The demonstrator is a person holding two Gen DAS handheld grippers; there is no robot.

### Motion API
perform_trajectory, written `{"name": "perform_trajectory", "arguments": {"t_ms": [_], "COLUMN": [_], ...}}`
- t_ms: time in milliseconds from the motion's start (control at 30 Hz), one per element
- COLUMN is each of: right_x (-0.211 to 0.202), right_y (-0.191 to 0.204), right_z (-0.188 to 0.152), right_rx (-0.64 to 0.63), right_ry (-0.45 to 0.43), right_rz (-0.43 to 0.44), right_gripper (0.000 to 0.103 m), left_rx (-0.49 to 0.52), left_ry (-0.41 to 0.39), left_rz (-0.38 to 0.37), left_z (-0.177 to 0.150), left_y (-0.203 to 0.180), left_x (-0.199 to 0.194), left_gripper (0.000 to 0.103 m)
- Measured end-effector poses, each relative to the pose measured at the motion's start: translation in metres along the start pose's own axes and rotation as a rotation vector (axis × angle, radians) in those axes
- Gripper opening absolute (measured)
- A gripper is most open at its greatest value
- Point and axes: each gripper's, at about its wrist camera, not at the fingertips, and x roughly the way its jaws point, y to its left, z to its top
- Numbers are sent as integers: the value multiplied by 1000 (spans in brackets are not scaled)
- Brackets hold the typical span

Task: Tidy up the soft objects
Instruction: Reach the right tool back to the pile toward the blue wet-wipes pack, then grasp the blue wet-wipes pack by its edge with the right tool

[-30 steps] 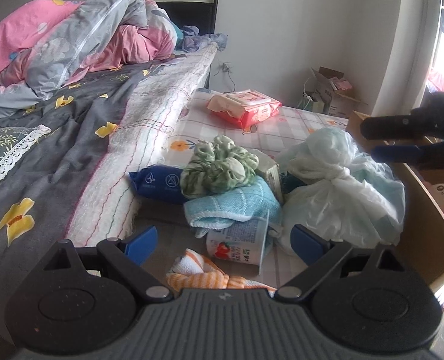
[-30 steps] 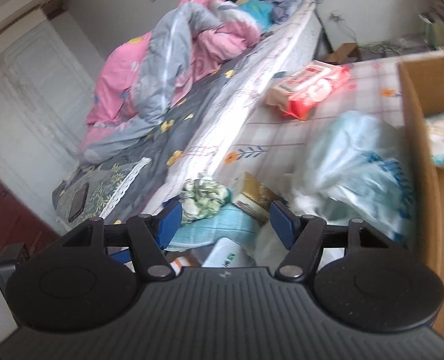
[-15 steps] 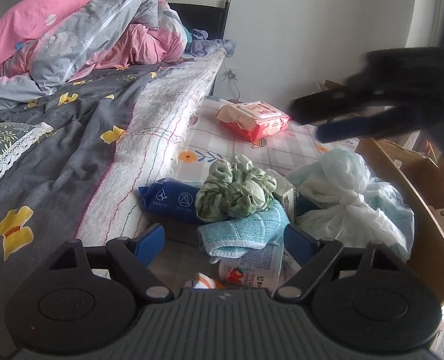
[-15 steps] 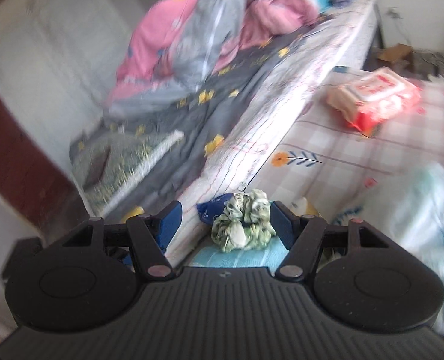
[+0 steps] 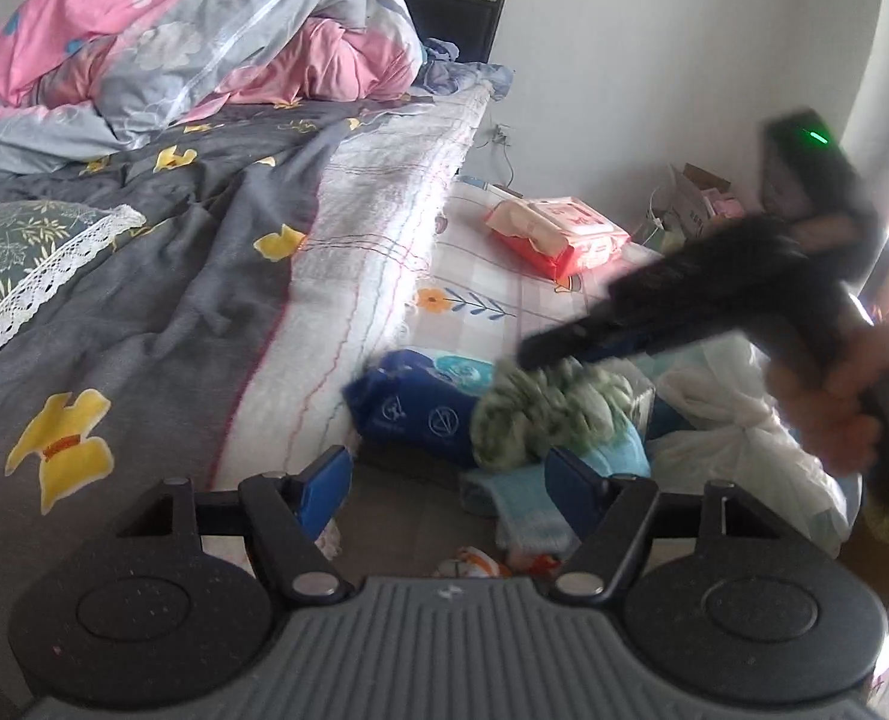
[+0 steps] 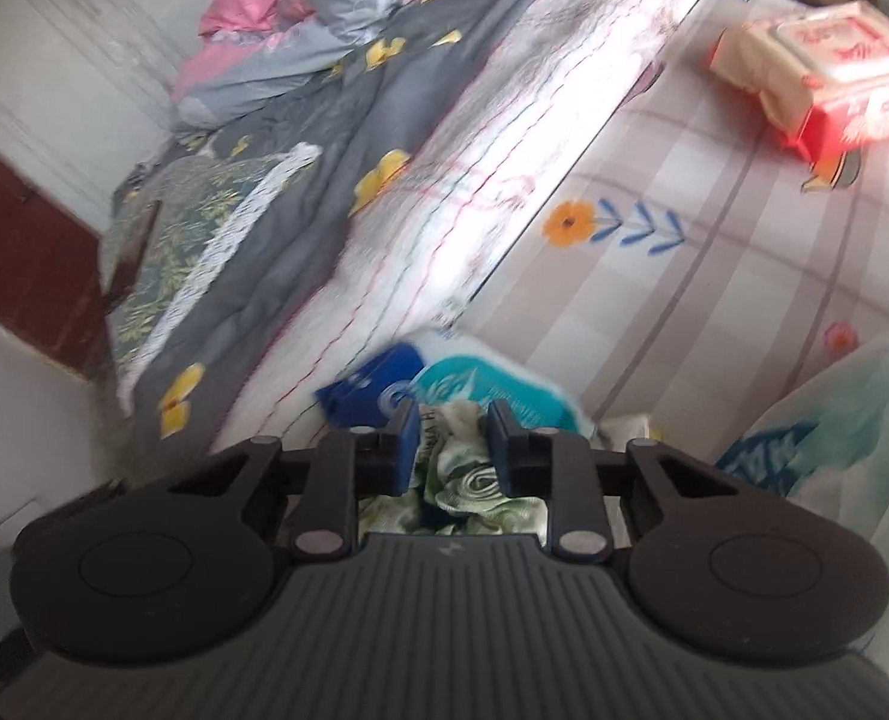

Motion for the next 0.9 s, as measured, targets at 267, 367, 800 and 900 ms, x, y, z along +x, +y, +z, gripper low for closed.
{"name": "perform_trajectory", "arguments": {"t_ms": [267, 367, 800, 900], "right_x": [-35, -41, -85, -111], "right_y": [12, 19, 43, 37], "right_z": [-40, -53, -76, -59], "right_rx": [-15, -49, -295, -301], "right_ry": [44, 52, 67, 12], "right_rz": [83, 79, 35, 70], "right_gripper": [18, 19, 66, 68], "left_rx": [-75, -84, -95, -111], "left_ry": [-21, -22, 12, 32], "left_rz": [-28, -33, -87, -96], "left_z": [9, 11, 20, 23], "left_y": [19, 18, -5, -6], "left_x": [-7, -6, 23, 33], "left_gripper": [72, 72, 72, 72]}}
